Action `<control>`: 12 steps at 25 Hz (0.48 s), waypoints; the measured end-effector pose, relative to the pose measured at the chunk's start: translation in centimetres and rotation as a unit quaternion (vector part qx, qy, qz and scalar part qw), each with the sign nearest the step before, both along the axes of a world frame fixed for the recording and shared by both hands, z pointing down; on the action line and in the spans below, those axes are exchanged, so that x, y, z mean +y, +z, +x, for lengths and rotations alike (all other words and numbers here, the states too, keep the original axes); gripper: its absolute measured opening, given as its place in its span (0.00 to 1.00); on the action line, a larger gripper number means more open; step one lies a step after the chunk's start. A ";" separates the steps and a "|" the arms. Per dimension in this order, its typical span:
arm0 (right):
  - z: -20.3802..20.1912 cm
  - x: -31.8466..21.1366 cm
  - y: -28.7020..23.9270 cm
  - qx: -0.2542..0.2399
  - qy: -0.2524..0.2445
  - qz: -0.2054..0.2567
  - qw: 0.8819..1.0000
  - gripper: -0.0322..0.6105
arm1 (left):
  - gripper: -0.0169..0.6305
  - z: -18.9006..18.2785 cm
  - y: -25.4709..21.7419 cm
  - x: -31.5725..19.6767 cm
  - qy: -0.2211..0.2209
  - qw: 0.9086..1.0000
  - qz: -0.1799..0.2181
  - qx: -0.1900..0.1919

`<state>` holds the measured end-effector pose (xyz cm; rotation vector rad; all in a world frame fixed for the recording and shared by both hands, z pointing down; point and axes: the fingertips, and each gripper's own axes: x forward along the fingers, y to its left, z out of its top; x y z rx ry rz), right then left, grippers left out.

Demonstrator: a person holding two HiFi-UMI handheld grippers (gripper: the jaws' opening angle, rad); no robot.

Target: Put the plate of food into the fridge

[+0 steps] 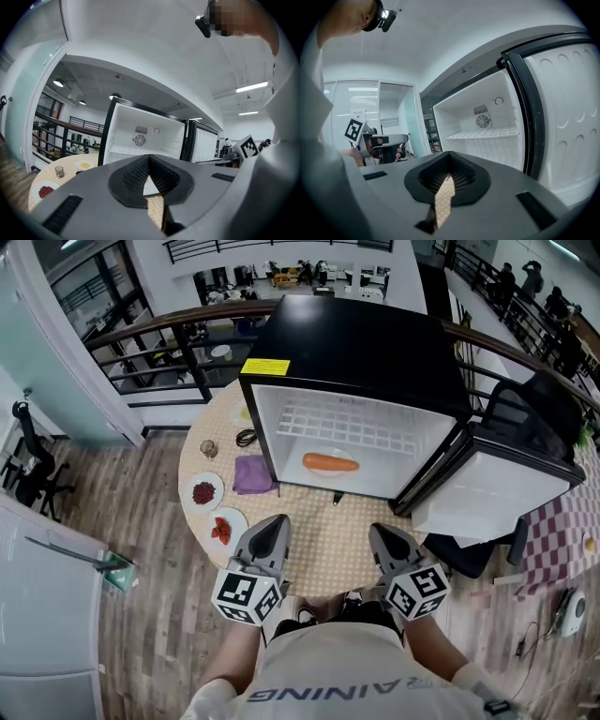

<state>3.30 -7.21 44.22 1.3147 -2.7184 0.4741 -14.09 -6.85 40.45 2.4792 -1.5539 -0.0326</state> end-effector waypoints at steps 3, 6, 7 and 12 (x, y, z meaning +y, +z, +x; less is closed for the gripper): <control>-0.1 0.1 -0.2 0.000 0.002 0.004 1.000 0.08 | 0.04 0.1 -0.9 0.4 0.004 1.000 0.011 0.001; -0.3 0.3 -0.5 -0.001 0.002 0.006 1.000 0.08 | 0.04 0.4 -0.9 0.4 0.011 1.000 0.010 0.004; -0.3 0.4 -0.6 -0.001 0.002 0.006 1.000 0.08 | 0.04 0.5 -0.8 0.4 0.012 1.000 0.007 0.005; -0.4 0.7 -0.6 -0.002 0.000 0.007 1.000 0.08 | 0.04 1.0 -0.5 0.2 0.022 1.000 0.003 0.005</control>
